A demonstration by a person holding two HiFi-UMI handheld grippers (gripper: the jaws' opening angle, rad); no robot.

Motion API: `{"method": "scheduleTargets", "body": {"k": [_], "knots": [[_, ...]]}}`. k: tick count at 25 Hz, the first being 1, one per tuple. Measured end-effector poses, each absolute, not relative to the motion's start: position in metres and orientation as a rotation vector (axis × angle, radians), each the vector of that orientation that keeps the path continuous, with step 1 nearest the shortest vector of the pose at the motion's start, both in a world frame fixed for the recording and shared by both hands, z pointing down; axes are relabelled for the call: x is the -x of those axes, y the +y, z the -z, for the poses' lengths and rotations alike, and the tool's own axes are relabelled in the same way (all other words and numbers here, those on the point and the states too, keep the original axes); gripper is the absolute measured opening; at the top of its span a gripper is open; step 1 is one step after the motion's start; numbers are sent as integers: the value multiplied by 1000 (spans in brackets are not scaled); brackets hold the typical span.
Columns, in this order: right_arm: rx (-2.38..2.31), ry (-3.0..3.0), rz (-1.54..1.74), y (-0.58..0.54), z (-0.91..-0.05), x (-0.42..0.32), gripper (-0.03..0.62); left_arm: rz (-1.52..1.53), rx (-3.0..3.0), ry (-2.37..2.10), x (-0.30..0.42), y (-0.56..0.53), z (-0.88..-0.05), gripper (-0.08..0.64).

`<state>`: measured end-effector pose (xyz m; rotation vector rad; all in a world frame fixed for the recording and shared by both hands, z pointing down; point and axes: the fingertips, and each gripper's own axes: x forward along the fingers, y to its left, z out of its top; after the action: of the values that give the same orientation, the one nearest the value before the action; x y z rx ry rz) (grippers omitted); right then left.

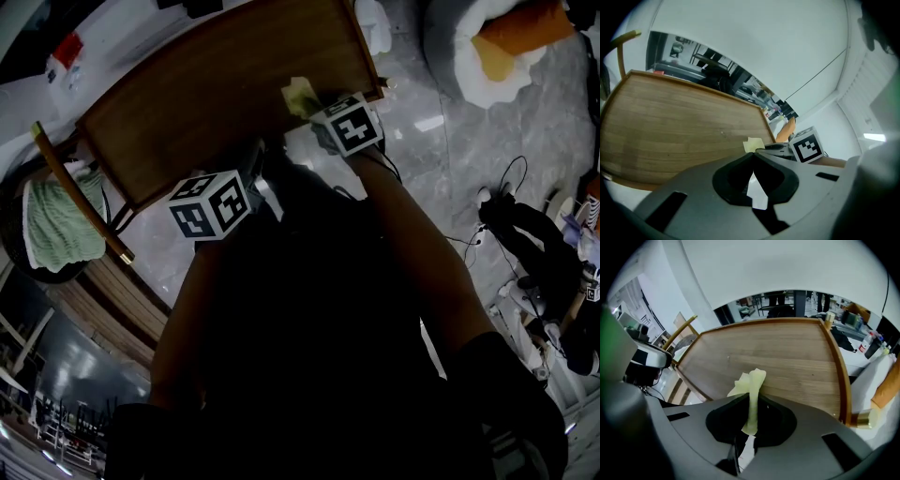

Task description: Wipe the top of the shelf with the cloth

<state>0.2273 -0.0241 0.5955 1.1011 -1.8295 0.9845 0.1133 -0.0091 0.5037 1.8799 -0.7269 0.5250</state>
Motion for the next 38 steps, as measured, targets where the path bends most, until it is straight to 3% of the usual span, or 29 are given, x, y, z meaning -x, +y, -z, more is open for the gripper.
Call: {"method": "scheduleTargets", "body": {"k": [30,35,38], "knots": [[-1556,-1387,-854,-19,-583,-357,44,-503,-1903,-734,-79,-16,-489,11],[-1595,-1330,-797,-23,-568,-353,44,-463,-1898,-767,-45,-19,-478,12],[-1556,-1451,-747,-39,-550,-304,43,-425,-1886,-805,-15,-27,-473,11]]}}
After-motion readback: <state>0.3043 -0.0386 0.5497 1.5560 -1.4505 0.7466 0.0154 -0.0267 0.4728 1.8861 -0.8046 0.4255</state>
